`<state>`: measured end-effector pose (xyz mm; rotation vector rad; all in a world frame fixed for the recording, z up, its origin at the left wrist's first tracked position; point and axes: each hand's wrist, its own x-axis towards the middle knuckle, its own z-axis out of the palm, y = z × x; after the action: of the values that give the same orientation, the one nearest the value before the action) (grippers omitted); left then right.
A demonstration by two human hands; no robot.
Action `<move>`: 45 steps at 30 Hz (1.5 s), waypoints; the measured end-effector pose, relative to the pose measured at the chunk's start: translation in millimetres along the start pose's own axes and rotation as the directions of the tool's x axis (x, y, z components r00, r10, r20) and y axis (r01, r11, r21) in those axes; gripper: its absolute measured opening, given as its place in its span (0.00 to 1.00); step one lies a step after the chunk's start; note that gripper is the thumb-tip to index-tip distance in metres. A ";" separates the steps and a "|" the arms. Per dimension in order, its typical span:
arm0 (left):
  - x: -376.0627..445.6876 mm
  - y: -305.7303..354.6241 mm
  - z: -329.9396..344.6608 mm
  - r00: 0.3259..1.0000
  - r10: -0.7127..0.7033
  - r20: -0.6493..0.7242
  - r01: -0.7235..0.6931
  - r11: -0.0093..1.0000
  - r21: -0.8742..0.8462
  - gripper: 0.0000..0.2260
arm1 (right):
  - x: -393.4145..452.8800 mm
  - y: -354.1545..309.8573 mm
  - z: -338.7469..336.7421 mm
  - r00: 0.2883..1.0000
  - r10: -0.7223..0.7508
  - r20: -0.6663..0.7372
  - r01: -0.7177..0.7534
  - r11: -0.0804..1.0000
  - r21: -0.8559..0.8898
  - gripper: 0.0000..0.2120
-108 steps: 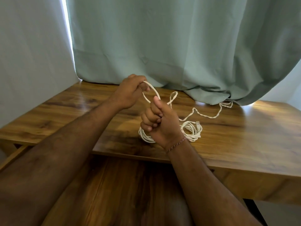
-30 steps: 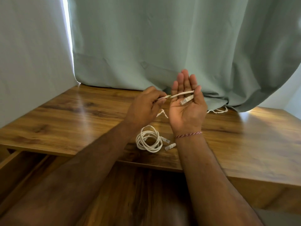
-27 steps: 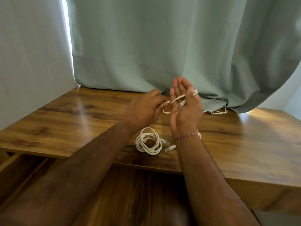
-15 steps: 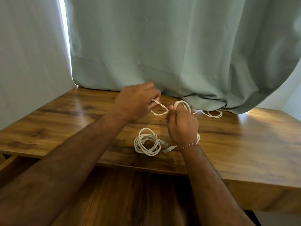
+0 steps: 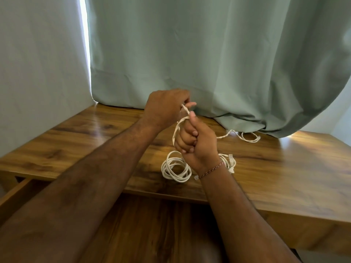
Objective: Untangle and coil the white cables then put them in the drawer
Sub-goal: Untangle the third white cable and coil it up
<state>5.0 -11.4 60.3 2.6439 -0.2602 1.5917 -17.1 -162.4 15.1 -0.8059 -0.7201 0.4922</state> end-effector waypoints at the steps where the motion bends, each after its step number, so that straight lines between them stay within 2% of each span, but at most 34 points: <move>1: -5.6 -0.9 3.9 0.998 -0.059 0.037 0.061 0.996 -0.058 0.16 | 1.5 -1.6 2.2 0.999 -0.012 0.034 0.008 0.994 0.108 0.24; 3: -18.3 -0.7 7.5 0.988 -0.110 0.112 0.127 0.979 -0.156 0.15 | 3.8 -5.2 9.0 0.998 -0.037 0.040 0.023 0.954 0.299 0.22; 4: -24.3 -0.1 9.0 0.984 -0.090 0.151 0.117 0.976 -0.184 0.15 | 5.2 -7.4 12.7 0.998 -0.054 0.011 0.046 0.924 0.380 0.20; 6: -31.3 3.0 11.1 0.982 -0.004 0.187 0.041 0.980 -0.195 0.17 | 11.5 -14.4 17.7 0.989 -0.097 -0.111 0.139 0.860 0.492 0.20; 7: -32.3 5.2 11.5 0.983 -0.006 0.183 0.043 0.979 -0.198 0.16 | 16.5 -18.0 19.0 0.977 -0.112 -0.180 0.192 0.828 0.527 0.21; 10: -25.9 11.8 10.8 0.981 -0.116 0.155 0.142 0.975 -0.168 0.09 | 31.5 -30.1 26.4 0.938 -0.120 -0.325 0.297 0.763 0.574 0.19; 13: -15.5 17.3 7.9 0.937 -0.274 0.219 0.325 0.912 -0.250 0.08 | 45.4 -39.0 28.2 0.889 -0.101 -0.447 0.369 0.736 0.568 0.16; 14: -10.9 18.5 5.6 0.890 -0.347 0.296 0.436 0.840 -0.323 0.09 | 50.2 -43.1 27.7 0.863 -0.105 -0.495 0.403 0.732 0.549 0.15; 15: -5.8 20.9 4.5 0.813 -0.417 0.406 0.573 0.698 -0.429 0.11 | 55.1 -47.2 26.0 0.833 -0.108 -0.543 0.437 0.732 0.523 0.14; 17: 1.8 32.0 -0.1 0.645 -0.457 0.613 0.757 0.267 -0.597 0.13 | 63.8 -51.1 21.0 0.768 -0.127 -0.628 0.484 0.757 0.439 0.13; 18: 4.4 37.8 -2.1 0.601 -0.438 0.668 0.774 0.110 -0.624 0.13 | 67.5 -51.6 19.1 0.736 -0.156 -0.659 0.498 0.784 0.371 0.13; 19: 5.5 41.9 -1.5 0.586 -0.422 0.692 0.775 0.043 -0.630 0.12 | 70.7 -51.3 17.4 0.710 -0.190 -0.679 0.504 0.810 0.301 0.13; 20: 8.0 44.9 -2.4 0.585 -0.411 0.699 0.776 0.033 -0.630 0.11 | 74.8 -54.0 16.9 0.692 -0.227 -0.685 0.509 0.826 0.241 0.13; 21: 9.3 45.2 -3.4 0.591 -0.410 0.695 0.777 0.057 -0.627 0.11 | 78.3 -56.8 15.5 0.679 -0.250 -0.690 0.511 0.836 0.199 0.13; 22: 11.5 42.2 -4.9 0.615 -0.420 0.667 0.771 0.147 -0.619 0.12 | 82.4 -61.6 13.8 0.664 -0.267 -0.699 0.508 0.847 0.159 0.13; 24: 16.3 35.4 -8.9 0.721 -0.396 0.569 0.690 0.491 -0.533 0.15 | 87.2 -70.2 9.3 0.616 -0.329 -0.716 0.484 0.875 0.014 0.13; 25: 19.1 34.9 -10.7 0.773 -0.348 0.531 0.604 0.660 -0.447 0.16 | 87.3 -72.3 5.6 0.591 -0.397 -0.702 0.459 0.881 -0.113 0.13; 26: 21.0 34.5 -12.0 0.809 -0.307 0.501 0.511 0.788 -0.342 0.16 | 86.8 -70.1 0.7 0.571 -0.501 -0.650 0.416 0.859 -0.297 0.12; 27: 22.9 35.2 -14.0 0.839 -0.276 0.468 0.428 0.867 -0.256 0.16 | 84.0 -65.5 -5.0 0.564 -0.623 -0.542 0.358 0.776 -0.520 0.12; 28: 23.7 35.5 -17.1 0.870 -0.244 0.428 0.354 0.914 -0.199 0.15 | 79.1 -59.9 -11.1 0.581 -0.715 -0.388 0.294 0.629 -0.720 0.12; 30: 22.2 32.5 -23.9 0.918 -0.148 0.367 0.210 0.968 -0.135 0.13 | 69.8 -51.9 -23.4 0.678 -0.727 -0.111 0.190 0.319 -0.929 0.14; 32: 18.9 23.3 -27.3 0.952 -0.012 0.305 0.028 0.999 -0.046 0.12 | 61.7 -49.2 -31.1 0.774 -0.631 0.041 0.124 0.088 -0.988 0.15; 34: 14.2 9.9 -29.5 0.967 0.096 0.238 -0.104 0.994 0.022 0.14 | 54.6 -46.9 -32.4 0.841 -0.519 0.149 0.120 -0.090 -0.989 0.13; 38: 6.2 -10.8 -34.2 0.943 0.264 0.202 -0.291 0.949 0.119 0.11 | 48.5 -40.4 -24.7 0.871 -0.396 0.292 0.198 -0.261 -0.945 0.10; 42: -1.3 -25.6 -37.4 0.966 0.159 0.204 -0.203 0.955 0.215 0.09 | 47.7 -36.6 -15.8 0.919 -0.301 0.256 0.113 -0.421 -0.900 0.13; 45: -7.0 -26.2 -31.2 0.968 0.122 0.218 -0.177 0.950 0.257 0.11 | 45.3 -30.6 -10.3 0.941 -0.248 0.232 0.080 -0.500 -0.862 0.20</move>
<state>-21.1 19.2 70.1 3.0731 -0.2719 1.4999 24.4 -156.7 51.7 -2.4467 -1.1171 -0.9471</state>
